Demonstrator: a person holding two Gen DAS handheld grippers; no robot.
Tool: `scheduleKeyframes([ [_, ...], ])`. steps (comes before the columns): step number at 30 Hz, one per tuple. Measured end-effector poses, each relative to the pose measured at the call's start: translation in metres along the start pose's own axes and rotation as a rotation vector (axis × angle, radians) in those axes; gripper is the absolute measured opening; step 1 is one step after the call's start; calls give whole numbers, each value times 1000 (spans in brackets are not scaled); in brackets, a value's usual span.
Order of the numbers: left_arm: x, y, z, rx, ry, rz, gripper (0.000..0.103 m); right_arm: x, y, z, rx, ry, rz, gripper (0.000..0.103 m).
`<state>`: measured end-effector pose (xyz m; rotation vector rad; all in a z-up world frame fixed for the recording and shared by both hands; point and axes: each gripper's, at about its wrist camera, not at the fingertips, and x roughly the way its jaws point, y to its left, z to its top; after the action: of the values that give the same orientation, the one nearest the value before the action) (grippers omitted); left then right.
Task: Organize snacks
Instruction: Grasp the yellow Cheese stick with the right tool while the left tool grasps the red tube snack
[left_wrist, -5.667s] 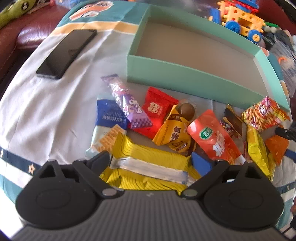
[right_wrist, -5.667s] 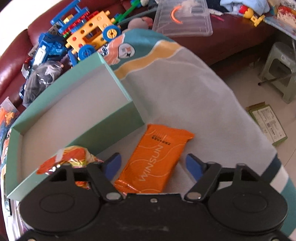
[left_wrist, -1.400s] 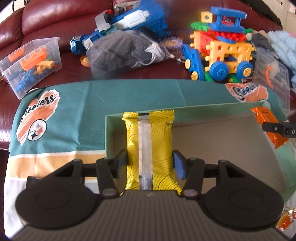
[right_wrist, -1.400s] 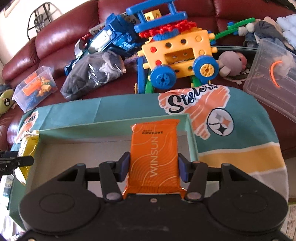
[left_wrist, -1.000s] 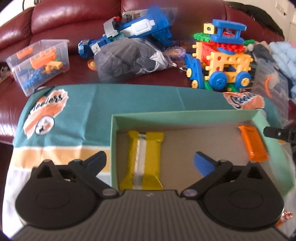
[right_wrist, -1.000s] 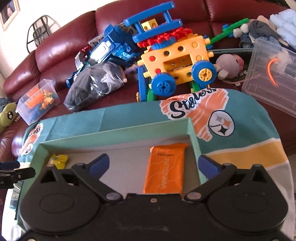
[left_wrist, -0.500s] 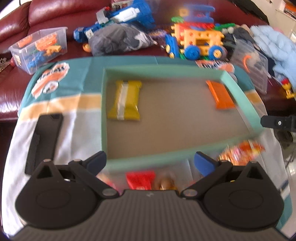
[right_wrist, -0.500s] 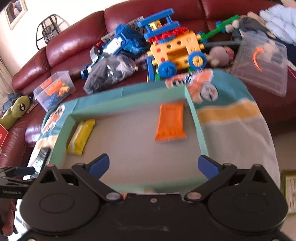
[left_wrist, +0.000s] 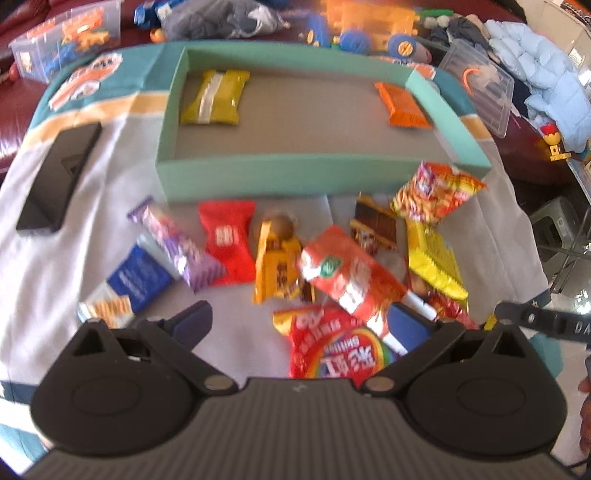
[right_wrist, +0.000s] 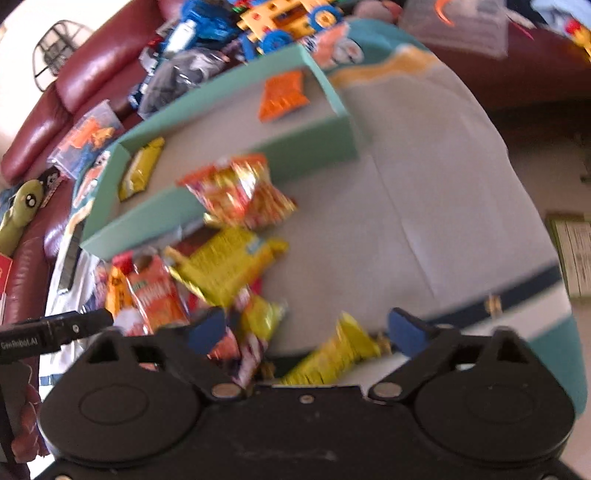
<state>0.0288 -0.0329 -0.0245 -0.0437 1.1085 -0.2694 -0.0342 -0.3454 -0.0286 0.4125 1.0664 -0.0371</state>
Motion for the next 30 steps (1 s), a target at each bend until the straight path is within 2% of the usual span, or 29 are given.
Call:
scheduleKeyframes([
  [1, 2, 0, -1, -5, 7, 1, 103, 1, -4, -4, 9, 10, 1, 71],
  [3, 5, 1, -2, -18, 17, 2, 103, 3, -7, -16, 31, 38, 16, 57],
  [4, 6, 1, -1, -26, 21, 0, 103, 4, -9, -22, 43, 51, 20, 46],
  [6, 9, 1, 3, -42, 28, -7, 103, 8, -10, -29, 65, 71, 32, 37],
  [7, 11, -1, 5, -51, 32, -13, 103, 10, -9, -32, 69, 74, 37, 36],
  [10, 17, -10, 11, -57, 40, -26, 103, 13, 0, -36, 20, 39, 29, 27],
  [13, 26, -28, 17, -33, 30, -22, 103, 17, 11, -31, -65, 5, -4, 22],
  [15, 32, -38, 17, -8, 12, 10, 97, 20, 13, -27, -115, -24, -56, 22],
  [17, 39, -46, 15, 37, 6, 38, 63, 20, 13, -27, -141, -40, -96, 22],
  [19, 39, -46, 11, 66, -4, 11, 46, 20, 9, -27, -133, -41, -89, 21],
  [22, 32, -41, 5, 126, -11, -2, 29, 18, 6, -29, -151, -50, -89, 21],
  [25, 25, -23, 0, 148, -11, 19, 29, 17, 6, -30, -169, -61, -79, 20],
  [30, 17, 9, -5, 104, 4, 40, 33, 24, 12, -28, -178, -62, -56, 20],
])
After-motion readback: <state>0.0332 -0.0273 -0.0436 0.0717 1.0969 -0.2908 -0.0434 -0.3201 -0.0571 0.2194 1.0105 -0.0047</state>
